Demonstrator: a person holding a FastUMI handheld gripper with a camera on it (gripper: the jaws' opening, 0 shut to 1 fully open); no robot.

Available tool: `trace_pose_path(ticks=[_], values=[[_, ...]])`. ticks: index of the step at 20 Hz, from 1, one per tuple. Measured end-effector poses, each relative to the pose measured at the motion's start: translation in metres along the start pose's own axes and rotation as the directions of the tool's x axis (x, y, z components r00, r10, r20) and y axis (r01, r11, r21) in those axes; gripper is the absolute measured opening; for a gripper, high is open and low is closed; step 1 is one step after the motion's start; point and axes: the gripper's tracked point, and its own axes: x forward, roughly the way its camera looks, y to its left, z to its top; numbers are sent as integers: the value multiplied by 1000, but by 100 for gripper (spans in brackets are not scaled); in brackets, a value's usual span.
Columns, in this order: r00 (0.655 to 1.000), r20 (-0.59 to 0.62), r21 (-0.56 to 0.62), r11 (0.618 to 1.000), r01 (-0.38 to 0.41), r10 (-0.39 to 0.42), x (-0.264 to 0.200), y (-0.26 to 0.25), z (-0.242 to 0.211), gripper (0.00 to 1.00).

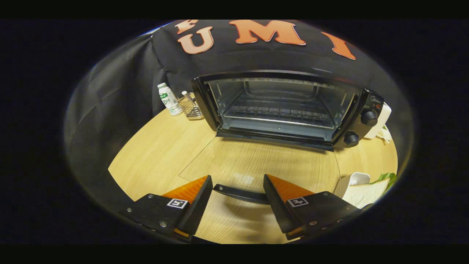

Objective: Open the toaster oven, put the food inside, and close the toaster oven door.

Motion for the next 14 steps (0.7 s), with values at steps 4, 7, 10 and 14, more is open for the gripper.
trace_pose_path(ticks=[4,7,10,14], values=[[1000,-6,-8,1000,13,-13,11,-2,0,82],[1000,-11,-11,1000,18,-18,13,-4,2,82],[1000,-1,34,999,-9,9,4,-4,9,81],[997,69,75,997,-28,23,-23,-18,27,84]])
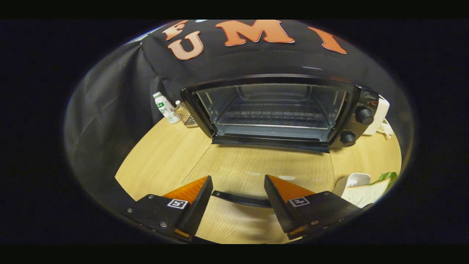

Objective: Open the toaster oven, put the food inside, and close the toaster oven door.

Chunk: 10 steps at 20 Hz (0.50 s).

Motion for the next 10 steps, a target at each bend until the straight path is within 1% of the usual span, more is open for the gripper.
trace_pose_path(ticks=[2,6,10], values=[[999,30,0,1000,12,-12,-16,-10,12,90],[993,100,24,998,55,-57,-52,-40,37,98],[980,161,72,992,103,-113,-91,-80,56,99]])
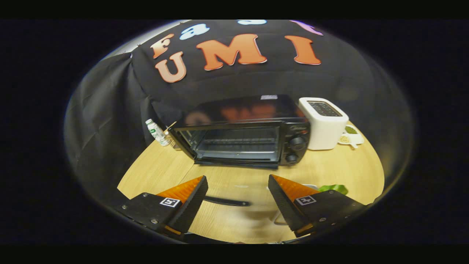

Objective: Open the toaster oven, put the food inside, and close the toaster oven door.

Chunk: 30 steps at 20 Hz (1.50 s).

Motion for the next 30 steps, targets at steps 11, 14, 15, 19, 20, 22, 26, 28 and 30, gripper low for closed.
trace_pose_path(ticks=[11,14,15,19,20,22,26,28,30], values=[[978,-47,62,977,205,-202,-36,-141,-14,98],[970,-107,54,972,227,-220,-36,-163,-39,98],[968,-133,64,973,221,-211,-34,-167,-47,98],[960,-236,115,976,183,-152,-18,-161,-83,99],[954,-261,120,976,183,-147,-15,-161,-91,99],[945,-302,142,974,177,-127,-9,-154,-108,99],[931,-354,196,967,163,-85,-2,-140,-133,97],[931,-359,235,959,160,-68,2,-134,-136,90],[930,-366,300,941,153,-35,-1,-126,-131,74]])
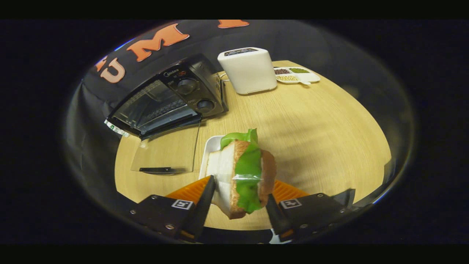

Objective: Open the toaster oven, put the food inside, and close the toaster oven door.

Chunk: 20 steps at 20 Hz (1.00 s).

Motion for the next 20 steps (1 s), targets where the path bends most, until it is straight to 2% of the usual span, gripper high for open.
trace_pose_path(ticks=[2,4,6,12,20], values=[[1000,19,32,999,-23,22,-4,8,6,50],[999,33,-6,1000,2,-2,-6,10,9,37],[998,63,-23,1000,11,-10,-12,17,15,34],[988,157,5,1000,11,-12,-35,31,38,34],[969,232,2,996,-85,82,-51,79,66,34]])
